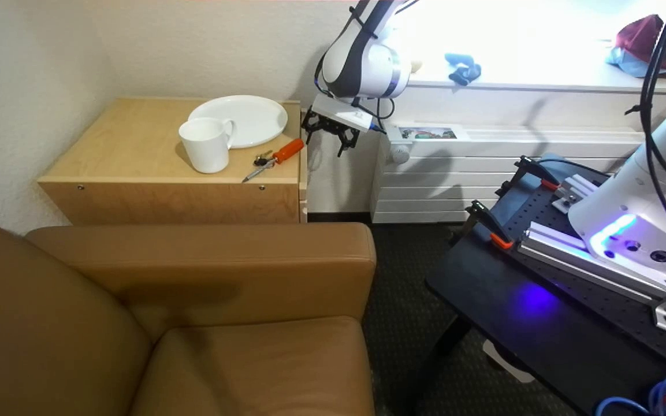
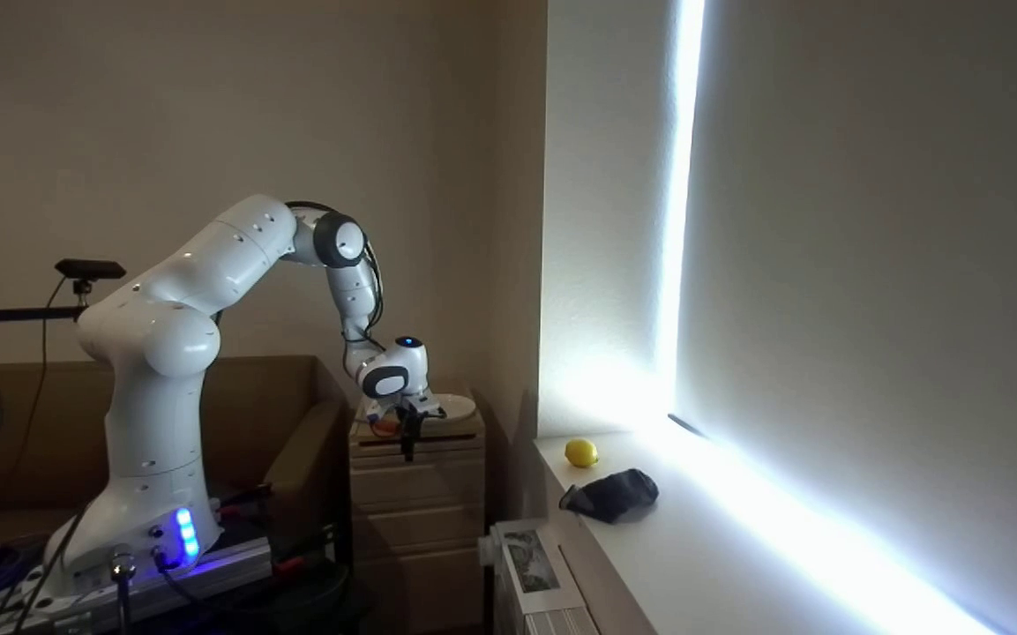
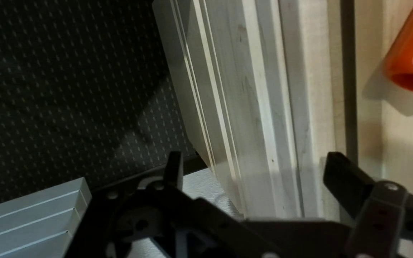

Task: Open the topmost drawer

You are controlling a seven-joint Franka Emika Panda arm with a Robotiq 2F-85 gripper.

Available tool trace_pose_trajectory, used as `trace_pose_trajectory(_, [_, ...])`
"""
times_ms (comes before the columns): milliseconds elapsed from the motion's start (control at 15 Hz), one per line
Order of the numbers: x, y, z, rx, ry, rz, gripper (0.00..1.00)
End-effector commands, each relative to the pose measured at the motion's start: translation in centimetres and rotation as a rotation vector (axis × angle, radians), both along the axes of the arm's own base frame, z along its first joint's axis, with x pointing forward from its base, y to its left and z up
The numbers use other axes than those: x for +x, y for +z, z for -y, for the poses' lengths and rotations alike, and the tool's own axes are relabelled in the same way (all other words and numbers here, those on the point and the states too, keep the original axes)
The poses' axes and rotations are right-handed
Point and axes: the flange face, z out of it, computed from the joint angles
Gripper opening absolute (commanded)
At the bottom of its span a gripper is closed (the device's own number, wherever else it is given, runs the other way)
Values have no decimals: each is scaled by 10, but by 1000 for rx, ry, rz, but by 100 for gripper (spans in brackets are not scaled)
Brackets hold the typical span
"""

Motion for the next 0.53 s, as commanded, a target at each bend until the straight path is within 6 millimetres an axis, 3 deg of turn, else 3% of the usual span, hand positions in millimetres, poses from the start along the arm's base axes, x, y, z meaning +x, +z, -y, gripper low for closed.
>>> trace_pose_trajectory(0, [1, -1, -1, 0, -1, -1, 100])
trace_pose_trajectory(467, [-9, -6, -22, -19, 65, 117, 100])
